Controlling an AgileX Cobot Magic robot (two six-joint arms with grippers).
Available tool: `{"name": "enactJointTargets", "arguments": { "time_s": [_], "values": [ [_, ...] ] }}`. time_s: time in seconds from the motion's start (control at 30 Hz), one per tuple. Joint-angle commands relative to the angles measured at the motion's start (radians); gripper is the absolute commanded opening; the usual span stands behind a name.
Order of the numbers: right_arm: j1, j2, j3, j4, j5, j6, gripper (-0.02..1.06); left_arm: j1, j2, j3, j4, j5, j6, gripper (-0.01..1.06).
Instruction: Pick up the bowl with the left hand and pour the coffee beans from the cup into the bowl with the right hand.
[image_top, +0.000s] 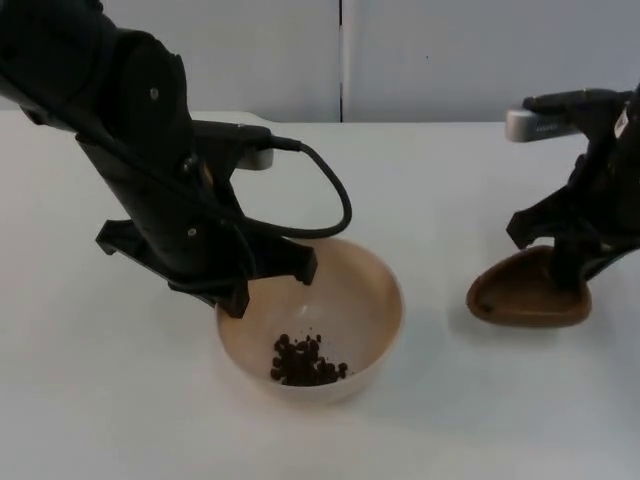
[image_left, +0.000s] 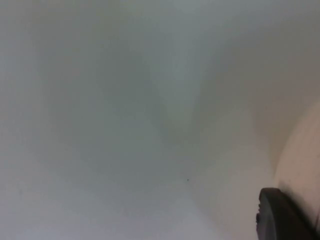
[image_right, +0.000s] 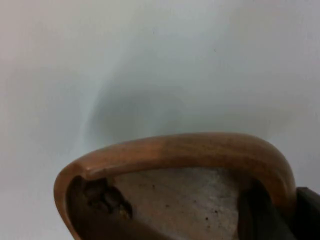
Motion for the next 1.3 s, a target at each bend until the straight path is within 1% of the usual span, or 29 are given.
{"name": "enactJointTargets", "arguments": {
  "time_s": [0.0,0.4,0.6,0.97,1.03,1.1,1.13,1.17,1.2,1.23,1.27],
  "values": [
    [-0.004,0.0,0.015,-0.001,-0.041,0.003,0.0,-0.002,0.002,0.003,0.02,-0.006,-0.008,0.0],
    [-0.043,0.078,0.016,-0.002,-0.072,0.011,0.0,-0.002,0.004,0.003,0.028,-0.004,-0.008,0.0],
    [-0.043,0.09,0.016,0.0,-0.117,0.011,0.0,-0.002,0.014,0.003,0.028,-0.004,-0.008,0.0],
    [-0.043,0.098,0.016,0.0,-0.12,0.011,0.0,-0.002,0.014,0.003,0.028,-0.002,-0.008,0.0],
    [-0.043,0.098,0.016,0.0,-0.12,0.019,0.03,-0.002,0.014,0.003,0.028,-0.002,-0.008,0.0],
    [-0.043,0.098,0.016,0.0,-0.12,0.021,0.09,-0.002,0.014,0.003,0.026,-0.002,-0.008,0.0],
    [-0.043,0.098,0.016,0.0,-0.12,0.021,0.09,-0.002,0.014,0.003,0.026,-0.002,-0.008,0.0],
    [-0.043,0.098,0.016,0.0,-0.12,0.021,0.13,-0.002,0.01,0.003,0.026,-0.002,0.001,0.04],
    [-0.043,0.098,0.016,0.002,-0.122,0.025,0.21,-0.002,0.008,0.003,0.026,-0.002,0.001,0.12],
    [-0.043,0.098,0.016,0.002,-0.124,0.027,0.26,-0.002,0.008,0.003,0.026,0.0,0.001,0.19],
    [-0.043,0.098,0.016,0.002,-0.127,0.028,0.32,-0.002,0.008,0.003,0.024,0.004,0.006,0.28]
  ]
}}
